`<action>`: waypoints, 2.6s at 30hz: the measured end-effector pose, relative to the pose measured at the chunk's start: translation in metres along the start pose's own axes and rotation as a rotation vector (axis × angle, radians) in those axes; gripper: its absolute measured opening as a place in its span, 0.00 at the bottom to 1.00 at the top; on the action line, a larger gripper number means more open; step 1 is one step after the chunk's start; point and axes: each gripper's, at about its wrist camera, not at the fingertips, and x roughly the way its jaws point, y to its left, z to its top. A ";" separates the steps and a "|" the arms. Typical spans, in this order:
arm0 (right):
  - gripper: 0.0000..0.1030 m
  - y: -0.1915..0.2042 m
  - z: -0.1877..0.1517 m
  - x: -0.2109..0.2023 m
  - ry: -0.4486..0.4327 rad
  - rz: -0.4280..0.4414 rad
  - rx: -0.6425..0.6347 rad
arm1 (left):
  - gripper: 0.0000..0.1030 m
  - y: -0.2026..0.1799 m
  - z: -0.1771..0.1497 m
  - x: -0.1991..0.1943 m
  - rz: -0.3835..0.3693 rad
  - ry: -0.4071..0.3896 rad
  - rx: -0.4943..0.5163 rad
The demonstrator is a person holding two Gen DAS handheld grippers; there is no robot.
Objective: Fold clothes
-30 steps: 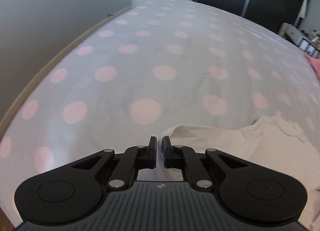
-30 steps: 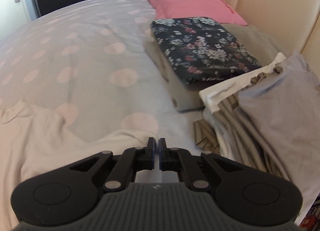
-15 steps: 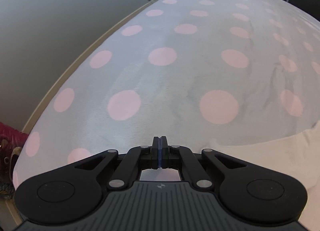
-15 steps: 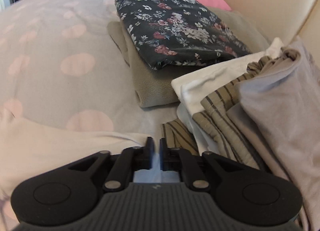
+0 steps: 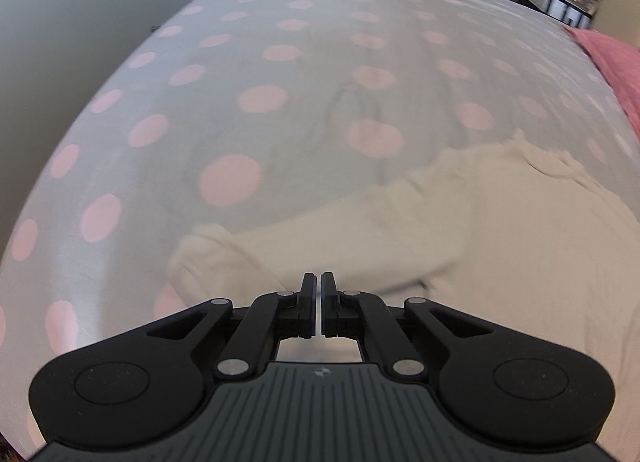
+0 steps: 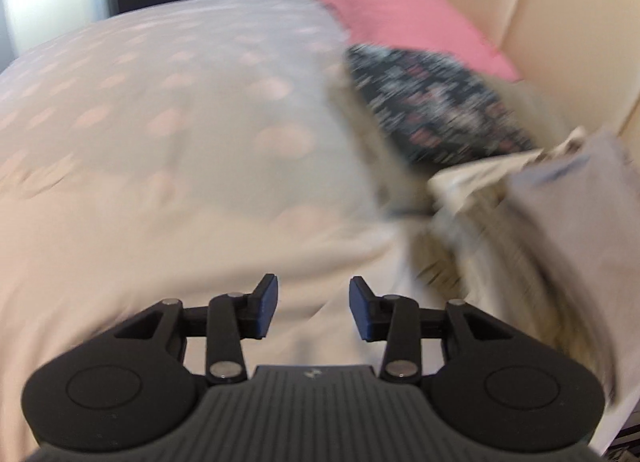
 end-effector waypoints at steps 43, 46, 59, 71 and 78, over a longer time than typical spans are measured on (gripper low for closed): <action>0.14 0.055 -0.195 -0.077 0.505 0.299 -0.151 | 0.10 -0.079 -0.224 -0.016 -0.141 0.482 0.388; 0.13 0.060 -0.191 -0.086 0.505 0.285 -0.177 | 0.06 -0.083 -0.221 -0.019 -0.134 0.497 0.417; 0.11 0.032 -0.176 -0.137 0.568 0.255 -0.236 | 0.04 -0.094 -0.195 -0.081 -0.130 0.533 0.599; 0.12 0.060 -0.209 -0.099 0.664 0.218 -0.365 | 0.07 -0.097 -0.213 -0.022 -0.073 0.622 0.581; 0.33 0.045 -0.190 -0.102 0.646 0.219 -0.303 | 0.41 -0.091 -0.188 -0.039 -0.140 0.577 0.523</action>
